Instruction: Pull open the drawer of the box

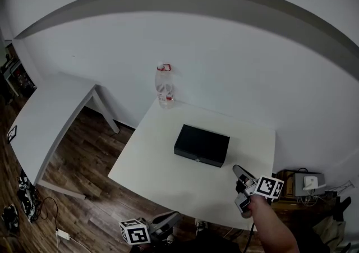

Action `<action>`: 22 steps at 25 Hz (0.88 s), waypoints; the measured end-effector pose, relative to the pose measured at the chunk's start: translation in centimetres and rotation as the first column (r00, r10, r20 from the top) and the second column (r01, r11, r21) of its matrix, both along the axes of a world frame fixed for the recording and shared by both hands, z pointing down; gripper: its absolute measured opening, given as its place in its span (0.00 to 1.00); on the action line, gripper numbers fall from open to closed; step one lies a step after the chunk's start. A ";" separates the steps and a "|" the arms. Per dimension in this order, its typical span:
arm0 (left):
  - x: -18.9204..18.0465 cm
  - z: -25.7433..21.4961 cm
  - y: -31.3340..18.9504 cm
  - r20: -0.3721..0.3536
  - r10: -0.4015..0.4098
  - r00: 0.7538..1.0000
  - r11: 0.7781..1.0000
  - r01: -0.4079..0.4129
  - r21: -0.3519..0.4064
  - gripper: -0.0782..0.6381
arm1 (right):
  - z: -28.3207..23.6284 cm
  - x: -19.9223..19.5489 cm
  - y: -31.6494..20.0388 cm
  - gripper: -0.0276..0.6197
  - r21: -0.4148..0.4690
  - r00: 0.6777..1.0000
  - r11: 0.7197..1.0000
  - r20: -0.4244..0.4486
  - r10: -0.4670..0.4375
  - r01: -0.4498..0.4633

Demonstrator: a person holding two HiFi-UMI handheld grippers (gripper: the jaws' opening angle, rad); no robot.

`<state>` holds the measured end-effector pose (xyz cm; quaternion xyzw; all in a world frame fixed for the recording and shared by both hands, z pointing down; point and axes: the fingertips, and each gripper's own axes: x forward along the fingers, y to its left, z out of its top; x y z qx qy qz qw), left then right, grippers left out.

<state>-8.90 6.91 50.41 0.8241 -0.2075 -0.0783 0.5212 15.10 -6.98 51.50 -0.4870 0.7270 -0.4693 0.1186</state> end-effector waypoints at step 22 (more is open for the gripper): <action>0.5 1.2 -1.9 0.043 -0.147 0.988 0.987 0.149 -0.052 0.11 | 9.8 2.9 -13.2 0.23 -0.269 0.981 0.963 -0.187 -0.061 0.008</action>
